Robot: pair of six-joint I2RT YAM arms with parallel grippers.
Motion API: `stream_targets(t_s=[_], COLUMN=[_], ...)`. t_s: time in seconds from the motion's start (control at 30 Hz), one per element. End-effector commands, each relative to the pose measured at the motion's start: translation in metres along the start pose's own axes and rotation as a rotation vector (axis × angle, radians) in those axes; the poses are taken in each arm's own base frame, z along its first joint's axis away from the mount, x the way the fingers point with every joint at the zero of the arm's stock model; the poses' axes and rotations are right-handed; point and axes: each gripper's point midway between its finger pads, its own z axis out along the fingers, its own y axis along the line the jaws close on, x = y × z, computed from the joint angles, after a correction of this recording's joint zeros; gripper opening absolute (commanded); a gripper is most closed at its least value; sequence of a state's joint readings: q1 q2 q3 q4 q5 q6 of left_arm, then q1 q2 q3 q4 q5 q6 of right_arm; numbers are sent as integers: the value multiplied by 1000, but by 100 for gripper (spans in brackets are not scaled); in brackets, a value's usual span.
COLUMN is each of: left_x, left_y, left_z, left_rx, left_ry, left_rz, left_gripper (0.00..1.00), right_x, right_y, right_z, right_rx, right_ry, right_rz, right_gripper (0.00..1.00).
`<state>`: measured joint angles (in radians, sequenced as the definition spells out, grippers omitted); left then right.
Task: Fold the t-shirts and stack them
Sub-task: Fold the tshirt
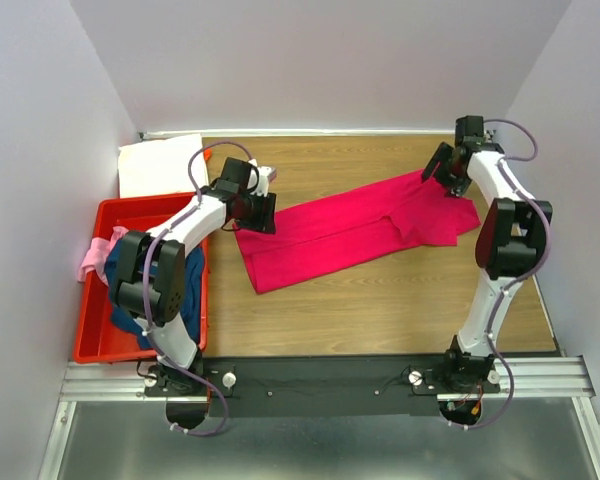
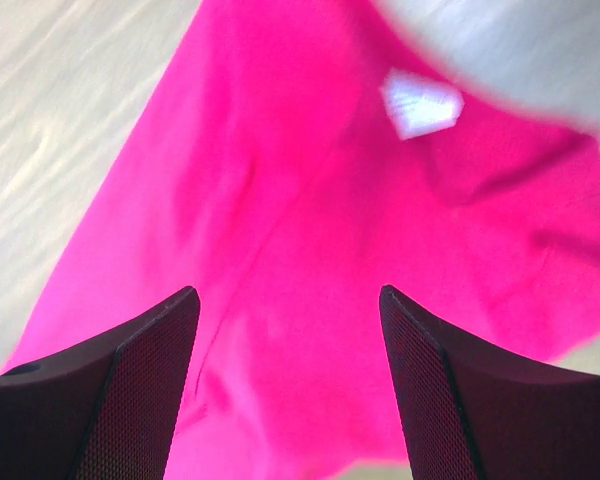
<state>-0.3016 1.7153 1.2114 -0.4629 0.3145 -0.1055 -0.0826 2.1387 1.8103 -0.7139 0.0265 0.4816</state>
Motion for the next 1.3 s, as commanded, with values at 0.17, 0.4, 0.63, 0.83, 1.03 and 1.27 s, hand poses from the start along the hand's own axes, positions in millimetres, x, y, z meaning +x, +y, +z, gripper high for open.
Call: stream_targets(t_s=[0.17,0.4,0.63,0.83,1.03,1.27], left_x=[40,91,123,150,168,161], left_y=[-7,4,-21,-68,-115,-185], left_z=[24,28,26,19,13,11], left_rx=[43,-35,26,149,274,450], left_ry=[78,178,254,328,401,432], left_rz=[-19,-119,-152,-150,-129,-85], left_gripper=[56,56,56,56,56,56], right_x=[96,126,118,93,76,95], right_y=[16,2,17,48,85,128], right_z=[-13,10,46,75,102,118], right_rx=[-72,-22,-43,-105,-217,-311], right_ry=[116,192,228,226,240,280], right_rz=[-51,-43,-50,-34,-12,-68], right_gripper=[79,78,77,77,80,81])
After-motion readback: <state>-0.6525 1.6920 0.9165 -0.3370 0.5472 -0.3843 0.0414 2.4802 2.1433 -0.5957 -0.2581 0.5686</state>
